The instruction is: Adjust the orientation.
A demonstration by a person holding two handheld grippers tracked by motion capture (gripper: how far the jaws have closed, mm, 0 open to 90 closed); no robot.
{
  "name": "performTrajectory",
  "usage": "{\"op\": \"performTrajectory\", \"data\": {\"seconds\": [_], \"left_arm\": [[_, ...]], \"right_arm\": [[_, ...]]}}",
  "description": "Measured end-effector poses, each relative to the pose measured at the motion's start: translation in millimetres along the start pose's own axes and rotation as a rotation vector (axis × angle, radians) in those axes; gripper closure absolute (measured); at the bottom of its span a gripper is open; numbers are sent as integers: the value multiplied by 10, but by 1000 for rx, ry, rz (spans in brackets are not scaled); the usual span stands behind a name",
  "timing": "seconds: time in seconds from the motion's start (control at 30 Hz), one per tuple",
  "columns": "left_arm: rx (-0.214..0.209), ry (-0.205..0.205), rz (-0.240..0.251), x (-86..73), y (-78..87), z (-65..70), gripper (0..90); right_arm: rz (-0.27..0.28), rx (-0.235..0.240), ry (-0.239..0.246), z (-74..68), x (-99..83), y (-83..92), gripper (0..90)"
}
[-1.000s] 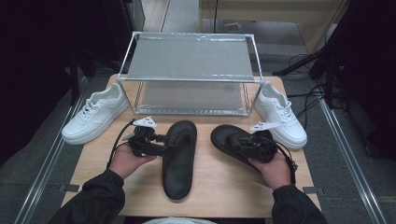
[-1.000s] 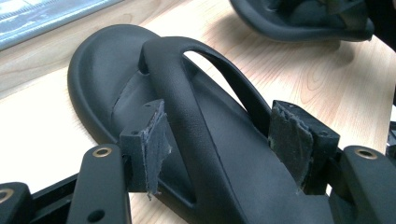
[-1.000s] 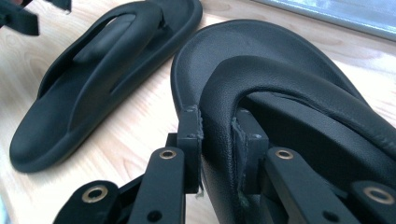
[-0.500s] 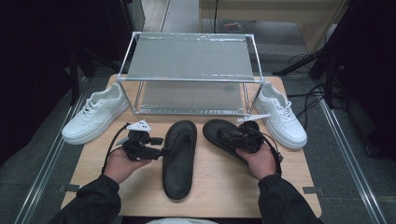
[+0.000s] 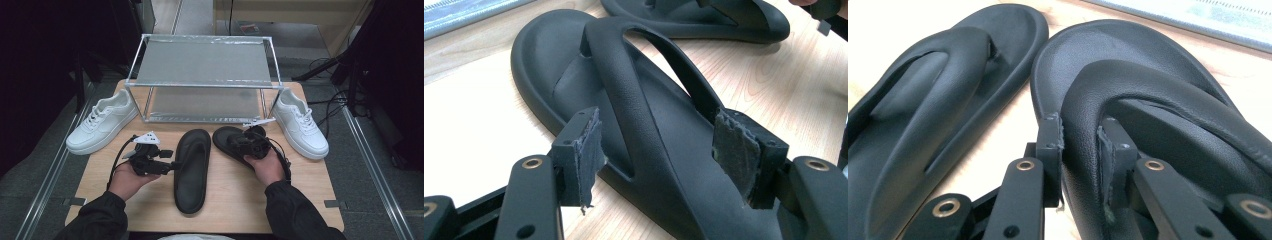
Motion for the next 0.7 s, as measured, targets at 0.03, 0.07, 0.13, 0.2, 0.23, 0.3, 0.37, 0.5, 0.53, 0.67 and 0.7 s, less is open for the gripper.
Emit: {"op": "performTrajectory", "data": {"seconds": [0.03,0.07,0.13,0.2,0.23,0.3,0.37,0.5,0.53,0.67,0.7], "left_arm": [[-2,-1,-3,-6,0,2,366],[-1,1,-1,-9,-2,5,366],[-3,2,0,-16,-4,8,365],[-3,5,-1,-22,-4,9,365],[-6,9,-1,-25,-5,8,366],[-3,9,-7,-33,-6,-2,366],[2,12,-10,-40,-6,-11,365],[0,15,-7,-42,-3,-17,365],[-3,17,-7,-41,-5,-19,365],[0,7,-5,-28,-7,-28,362],[-2,6,-6,-23,-10,-28,362]], "right_arm": [[1,-7,-5,-2,7,-17,757],[3,-11,-9,-3,16,-38,757],[1,-15,-15,-16,26,-76,757],[-5,-19,-11,-32,30,-109,757],[0,-22,-5,-35,35,-117,756],[3,-21,-3,-39,44,-123,748],[10,-12,7,-39,46,-121,710],[17,24,18,-36,40,-77,663],[15,25,21,-35,37,-54,652],[54,32,36,-35,40,77,633],[66,36,42,-39,39,111,633]]}}
Point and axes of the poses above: each handheld gripper's, and its own axes: y roughly backward along the jaws, x roughly out of its top, z roughly to its right, the point moved 5 cm from there along -y, roughly forward along the jaws, and after that the axes turned 12 degrees about y, right-handed, at the moved point
